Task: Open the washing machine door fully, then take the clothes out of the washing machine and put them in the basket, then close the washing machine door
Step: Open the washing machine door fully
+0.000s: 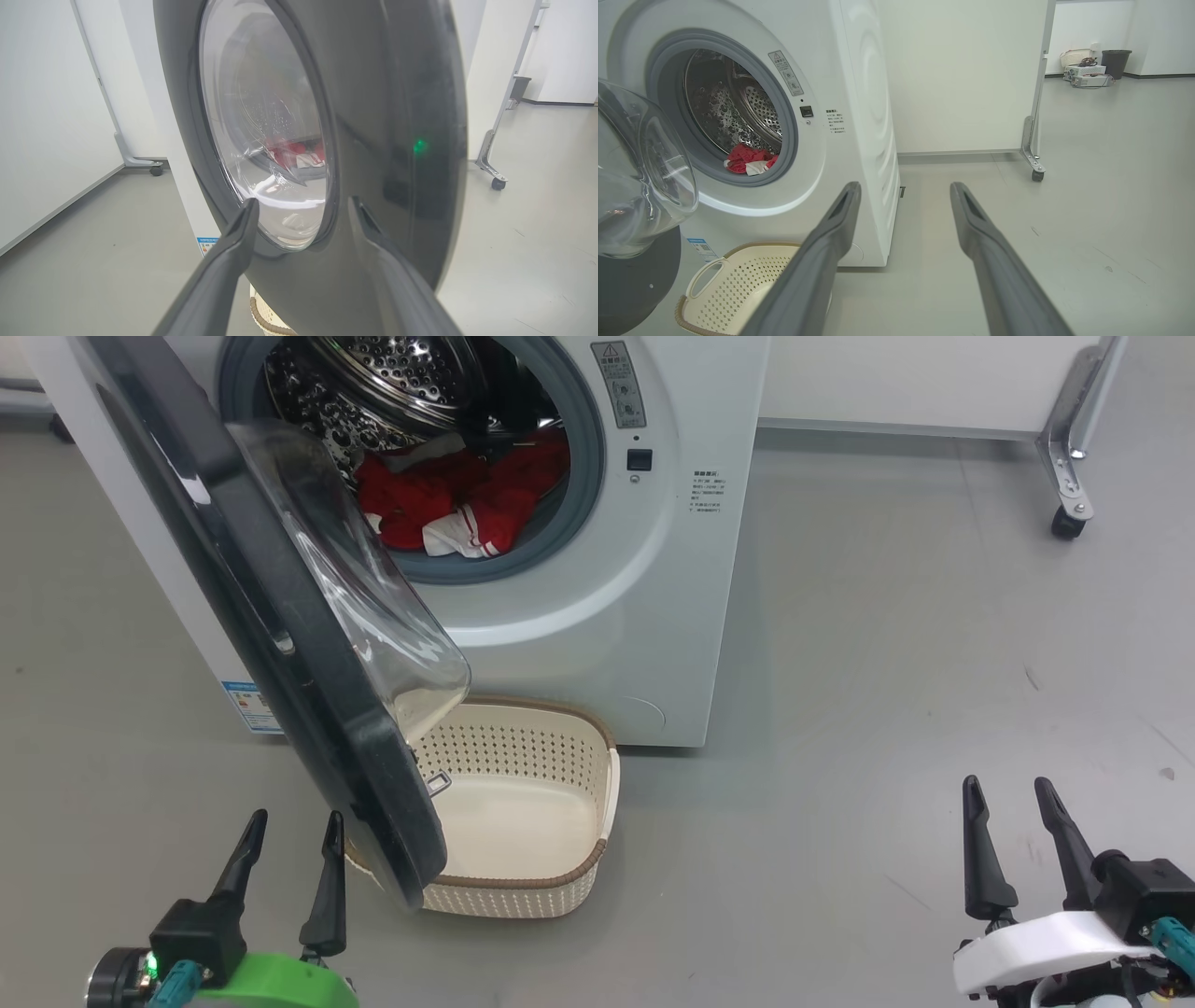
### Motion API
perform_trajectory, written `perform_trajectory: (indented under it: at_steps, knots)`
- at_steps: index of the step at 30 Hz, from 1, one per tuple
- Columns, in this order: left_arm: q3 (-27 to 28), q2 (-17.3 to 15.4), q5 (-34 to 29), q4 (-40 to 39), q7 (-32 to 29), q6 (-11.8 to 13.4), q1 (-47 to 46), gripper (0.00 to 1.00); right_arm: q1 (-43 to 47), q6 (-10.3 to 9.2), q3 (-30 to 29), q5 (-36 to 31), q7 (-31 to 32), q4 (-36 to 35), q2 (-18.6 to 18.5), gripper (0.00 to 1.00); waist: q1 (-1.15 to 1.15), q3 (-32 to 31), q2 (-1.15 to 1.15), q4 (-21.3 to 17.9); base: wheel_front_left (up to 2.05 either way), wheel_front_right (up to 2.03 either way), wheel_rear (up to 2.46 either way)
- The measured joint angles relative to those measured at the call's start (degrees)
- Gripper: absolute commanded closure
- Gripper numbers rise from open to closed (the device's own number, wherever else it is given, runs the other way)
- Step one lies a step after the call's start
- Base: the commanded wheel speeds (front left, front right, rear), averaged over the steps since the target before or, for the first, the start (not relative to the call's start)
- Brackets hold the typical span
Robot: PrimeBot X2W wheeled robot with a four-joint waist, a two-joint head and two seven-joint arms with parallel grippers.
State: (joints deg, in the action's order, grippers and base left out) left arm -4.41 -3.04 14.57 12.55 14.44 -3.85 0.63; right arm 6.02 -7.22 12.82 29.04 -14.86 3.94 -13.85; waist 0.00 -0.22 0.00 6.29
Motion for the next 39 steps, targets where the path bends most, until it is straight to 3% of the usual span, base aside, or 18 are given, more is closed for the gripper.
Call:
perform_trajectory:
  at_steps: [39]
  knots:
    - [0.40, 0.37, -0.32, 0.35, 0.00, -0.81, -0.02, 0.00, 5.22, 0.36, -3.00, -5.60, 0.00, -4.46, 5.34, 0.00, 0.00, 0.94, 0.00, 0.38, 0.00, 0.00, 0.00]
